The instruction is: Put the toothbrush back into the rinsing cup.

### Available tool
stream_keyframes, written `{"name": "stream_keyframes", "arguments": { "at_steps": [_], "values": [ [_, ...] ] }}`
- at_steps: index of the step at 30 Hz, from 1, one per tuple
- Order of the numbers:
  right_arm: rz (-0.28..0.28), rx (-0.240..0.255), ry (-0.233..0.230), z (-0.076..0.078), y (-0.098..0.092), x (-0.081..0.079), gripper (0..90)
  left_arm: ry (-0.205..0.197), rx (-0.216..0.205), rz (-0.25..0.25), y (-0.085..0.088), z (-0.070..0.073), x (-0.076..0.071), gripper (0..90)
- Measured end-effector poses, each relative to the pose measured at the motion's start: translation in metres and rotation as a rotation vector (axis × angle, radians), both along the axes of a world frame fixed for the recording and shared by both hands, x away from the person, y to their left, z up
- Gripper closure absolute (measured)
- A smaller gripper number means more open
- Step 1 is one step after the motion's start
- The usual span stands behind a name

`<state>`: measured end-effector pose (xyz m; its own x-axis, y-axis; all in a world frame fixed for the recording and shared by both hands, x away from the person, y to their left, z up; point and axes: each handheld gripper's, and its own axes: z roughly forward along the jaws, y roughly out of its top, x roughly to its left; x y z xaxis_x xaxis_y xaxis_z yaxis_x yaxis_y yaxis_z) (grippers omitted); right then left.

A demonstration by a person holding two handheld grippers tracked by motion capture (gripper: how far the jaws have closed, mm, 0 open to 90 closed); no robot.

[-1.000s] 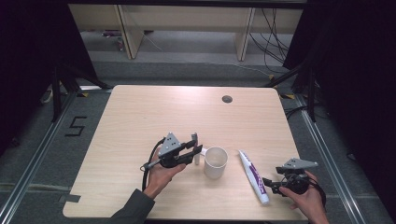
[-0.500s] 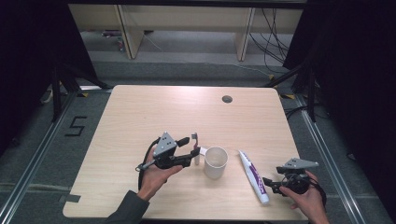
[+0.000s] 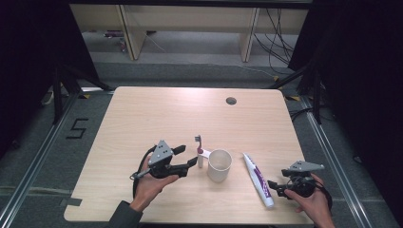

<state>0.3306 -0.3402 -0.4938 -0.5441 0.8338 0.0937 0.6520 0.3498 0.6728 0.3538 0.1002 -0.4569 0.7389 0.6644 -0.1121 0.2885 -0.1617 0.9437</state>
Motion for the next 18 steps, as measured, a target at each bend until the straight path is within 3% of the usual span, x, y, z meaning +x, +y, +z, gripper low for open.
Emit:
{"name": "stream_keyframes", "arguments": {
  "at_steps": [3, 8, 10, 18],
  "values": [
    [0.024, -0.014, -0.029, -0.001, -0.002, 0.002, 23.4, 0.005, 0.016, 0.000, 0.004, -0.004, -0.005, 33.0],
    [0.025, -0.007, -0.024, -0.001, -0.003, 0.002, 23.4, 0.016, 0.033, 0.004, 0.008, -0.007, -0.008, 30.8],
    [0.012, 0.018, 0.003, 0.000, -0.001, 0.001, 23.4, 0.024, 0.036, 0.008, 0.009, -0.009, -0.009, 29.8],
    [0.025, 0.004, -0.023, -0.001, -0.004, 0.002, 23.3, 0.057, 0.065, 0.011, 0.016, -0.016, -0.014, 27.8]
  ]
}}
